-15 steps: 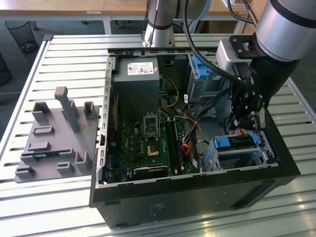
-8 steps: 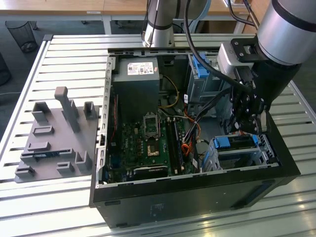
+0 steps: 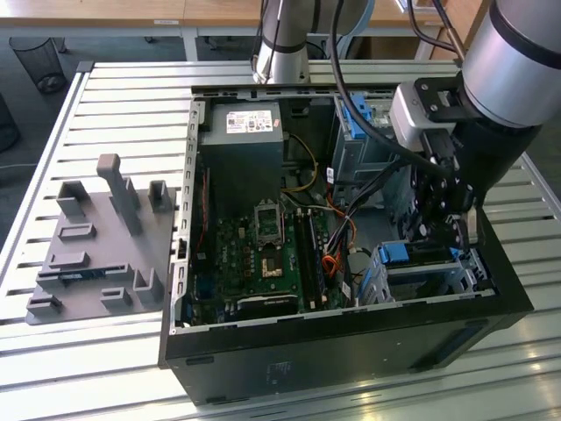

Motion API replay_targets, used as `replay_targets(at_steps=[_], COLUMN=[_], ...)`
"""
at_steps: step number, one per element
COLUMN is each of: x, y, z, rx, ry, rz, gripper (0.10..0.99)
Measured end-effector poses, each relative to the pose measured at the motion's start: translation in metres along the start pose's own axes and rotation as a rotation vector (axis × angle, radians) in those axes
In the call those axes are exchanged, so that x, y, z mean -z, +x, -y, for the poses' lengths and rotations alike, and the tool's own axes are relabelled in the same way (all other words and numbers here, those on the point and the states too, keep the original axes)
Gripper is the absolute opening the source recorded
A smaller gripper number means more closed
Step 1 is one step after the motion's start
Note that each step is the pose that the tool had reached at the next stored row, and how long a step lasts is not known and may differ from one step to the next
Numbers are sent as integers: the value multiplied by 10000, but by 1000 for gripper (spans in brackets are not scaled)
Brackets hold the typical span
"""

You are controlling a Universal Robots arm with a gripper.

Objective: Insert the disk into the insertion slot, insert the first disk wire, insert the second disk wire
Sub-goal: 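Insert the second disk wire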

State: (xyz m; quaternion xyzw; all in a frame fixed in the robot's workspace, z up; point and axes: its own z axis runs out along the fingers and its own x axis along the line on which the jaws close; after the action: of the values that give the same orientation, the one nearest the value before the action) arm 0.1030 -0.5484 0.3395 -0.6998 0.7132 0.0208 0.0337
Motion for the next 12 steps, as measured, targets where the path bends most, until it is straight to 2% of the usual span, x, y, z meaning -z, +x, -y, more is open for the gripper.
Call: replay_targets(at_steps=[4, 12], x=[-12, -43], y=[26, 29], z=[7, 41], rx=[0, 0], ry=[-2, -2], rz=[65, 67], gripper=[149, 149])
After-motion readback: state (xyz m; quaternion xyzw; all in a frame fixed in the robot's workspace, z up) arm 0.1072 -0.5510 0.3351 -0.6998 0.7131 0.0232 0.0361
